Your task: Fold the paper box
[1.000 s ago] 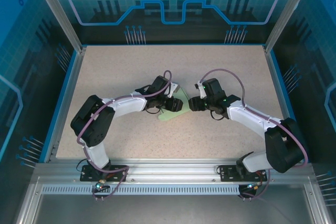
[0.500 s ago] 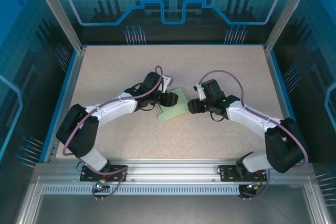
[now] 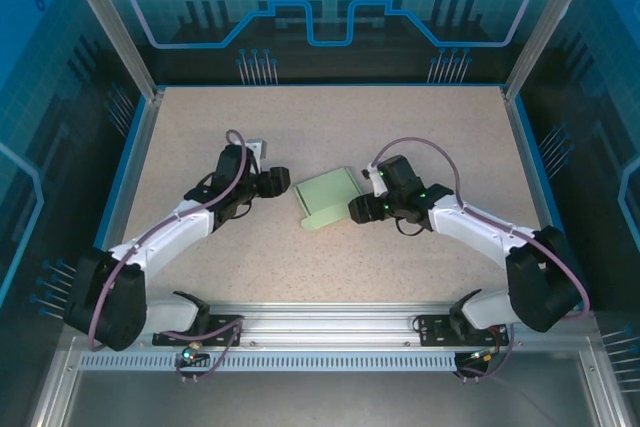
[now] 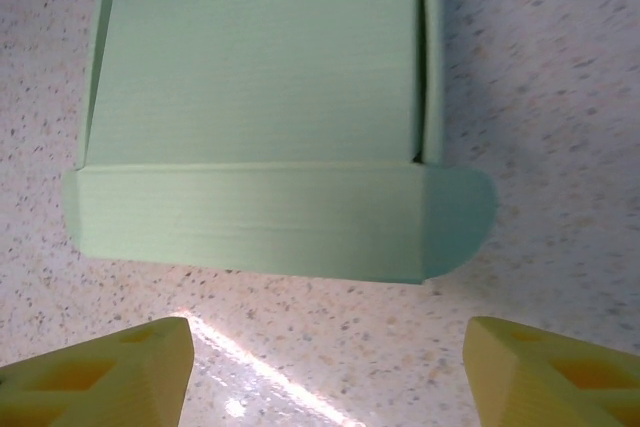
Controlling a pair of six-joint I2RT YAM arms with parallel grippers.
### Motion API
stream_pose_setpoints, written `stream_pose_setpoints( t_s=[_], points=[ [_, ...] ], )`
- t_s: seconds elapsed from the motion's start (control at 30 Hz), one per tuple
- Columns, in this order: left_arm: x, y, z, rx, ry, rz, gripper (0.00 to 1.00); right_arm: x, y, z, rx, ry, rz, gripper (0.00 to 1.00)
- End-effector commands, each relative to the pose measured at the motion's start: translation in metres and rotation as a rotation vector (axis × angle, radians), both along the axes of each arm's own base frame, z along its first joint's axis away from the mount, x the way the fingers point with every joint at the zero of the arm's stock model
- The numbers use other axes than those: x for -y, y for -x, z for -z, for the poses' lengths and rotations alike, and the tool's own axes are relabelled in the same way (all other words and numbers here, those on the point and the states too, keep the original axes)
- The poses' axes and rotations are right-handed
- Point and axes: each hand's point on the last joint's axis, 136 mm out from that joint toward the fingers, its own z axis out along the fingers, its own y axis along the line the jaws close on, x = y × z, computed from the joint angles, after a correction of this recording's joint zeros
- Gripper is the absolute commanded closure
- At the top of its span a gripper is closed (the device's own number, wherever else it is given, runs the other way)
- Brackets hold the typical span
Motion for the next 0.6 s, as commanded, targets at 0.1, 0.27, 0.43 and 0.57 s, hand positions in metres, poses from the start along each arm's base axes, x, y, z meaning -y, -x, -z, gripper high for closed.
stream_pose_setpoints(
  t_s=[0.1, 0.27, 0.43, 0.57],
  points=[
    [-0.010, -0.007, 0.004, -0.030, 0.037, -0.033, 0.28, -0.020, 0.018, 0.028, -0.114, -0.106, -0.012, 0.27],
    [0.021, -0.026, 0.027, -0.143, 0.091, 0.074, 0.28, -0.035, 0.023, 0.040, -0.168, -0.210, -0.012, 0.27],
    [0.056, -0.046, 0.049, -0.228, 0.106, 0.190, 0.28, -0.041, 0.019, 0.047, -0.182, -0.243, 0.009, 0.27],
    [0.082, -0.054, 0.067, -0.294, 0.095, 0.282, 0.28, -0.044, 0.008, 0.046, -0.183, -0.281, 0.023, 0.27]
  ],
)
